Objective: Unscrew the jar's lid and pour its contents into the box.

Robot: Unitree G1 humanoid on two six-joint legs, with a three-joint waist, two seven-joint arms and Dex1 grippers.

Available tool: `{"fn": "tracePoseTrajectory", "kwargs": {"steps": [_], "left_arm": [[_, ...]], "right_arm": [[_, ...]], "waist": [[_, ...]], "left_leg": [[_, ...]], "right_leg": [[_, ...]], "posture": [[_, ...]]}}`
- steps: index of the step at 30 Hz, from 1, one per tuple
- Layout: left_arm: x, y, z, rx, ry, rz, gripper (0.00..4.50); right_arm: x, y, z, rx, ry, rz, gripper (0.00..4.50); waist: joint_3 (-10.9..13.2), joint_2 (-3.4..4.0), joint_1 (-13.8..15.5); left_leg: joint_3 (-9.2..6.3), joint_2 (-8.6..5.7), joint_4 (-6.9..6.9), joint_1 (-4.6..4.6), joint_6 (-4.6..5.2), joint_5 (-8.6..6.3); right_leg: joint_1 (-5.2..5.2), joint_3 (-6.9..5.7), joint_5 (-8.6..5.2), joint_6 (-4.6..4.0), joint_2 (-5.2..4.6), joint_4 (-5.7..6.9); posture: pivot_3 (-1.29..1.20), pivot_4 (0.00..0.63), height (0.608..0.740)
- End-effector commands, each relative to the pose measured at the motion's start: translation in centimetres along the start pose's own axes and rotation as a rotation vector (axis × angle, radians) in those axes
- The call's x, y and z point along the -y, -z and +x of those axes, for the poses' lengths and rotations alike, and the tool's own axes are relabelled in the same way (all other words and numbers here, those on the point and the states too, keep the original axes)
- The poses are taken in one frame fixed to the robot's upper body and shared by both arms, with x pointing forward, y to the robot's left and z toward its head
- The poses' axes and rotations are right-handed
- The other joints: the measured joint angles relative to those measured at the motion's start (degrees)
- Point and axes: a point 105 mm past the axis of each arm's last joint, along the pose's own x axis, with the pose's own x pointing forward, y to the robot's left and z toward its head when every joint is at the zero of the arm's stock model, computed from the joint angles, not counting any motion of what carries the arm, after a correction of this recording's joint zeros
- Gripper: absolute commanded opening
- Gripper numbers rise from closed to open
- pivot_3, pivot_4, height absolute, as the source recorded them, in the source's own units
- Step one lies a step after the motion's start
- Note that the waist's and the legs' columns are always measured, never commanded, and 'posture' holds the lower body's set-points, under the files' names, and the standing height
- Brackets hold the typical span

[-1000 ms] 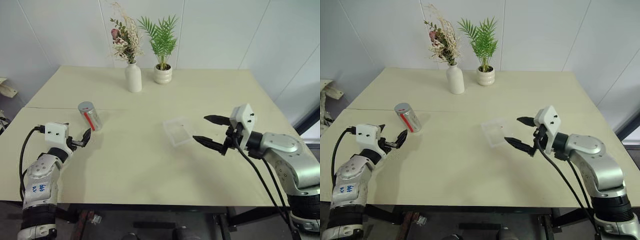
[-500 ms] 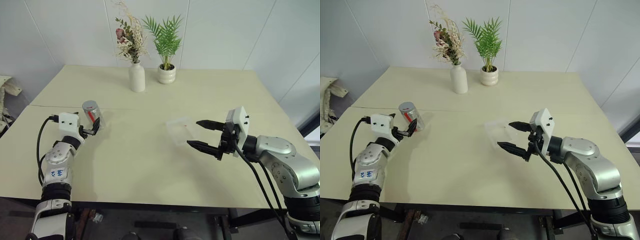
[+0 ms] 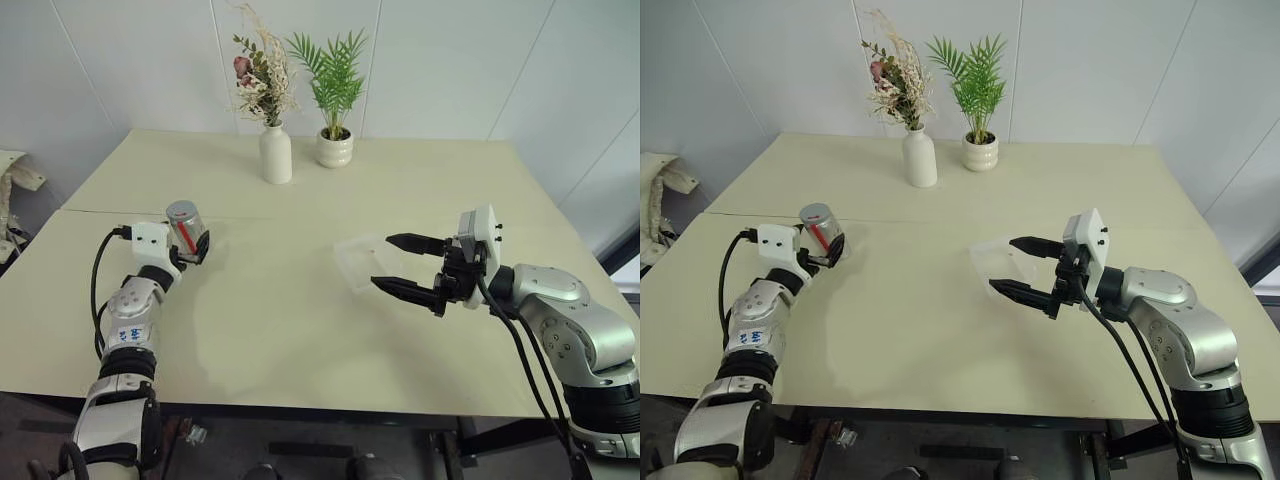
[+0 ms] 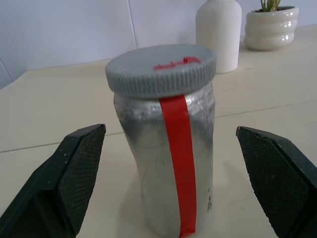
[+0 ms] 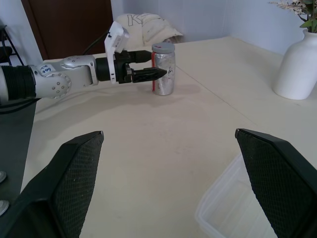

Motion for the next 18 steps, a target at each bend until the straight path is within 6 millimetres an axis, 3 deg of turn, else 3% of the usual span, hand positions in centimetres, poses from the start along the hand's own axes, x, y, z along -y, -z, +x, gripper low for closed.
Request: {"fn": "tracePoseTrajectory", "kwargs": {"steps": [1, 18], "left_arm": [[-0.3, -1.2, 0.6, 0.044, -0.021, 0.015, 4.49], [-0.4, -1.8, 1.7, 0.051, -0.044, -0.005, 4.49]], "right_arm": [[-0.1, -1.4, -0.1, 0.038, -0.004, -0.054, 4.50], [0.0, -1.3, -0.4, 0.018, 0.019, -0.066, 4.50]], "waist": [[0.00, 0.00, -0.05], [0.00, -0.01, -0.02]], "left_leg": [[0.00, 0.00, 0.00, 0.00, 0.00, 0.00], [0.01, -0.02, -0.01, 0.00, 0.00, 0.00]], "right_leg": [[0.00, 0.01, 0.01, 0.01, 0.00, 0.00], [-0.01, 0.01, 0.01, 0.04, 0.00, 0.00]], "posture": [[0.00, 0.150, 0.740], [0.00, 0.150, 0.740]]}}
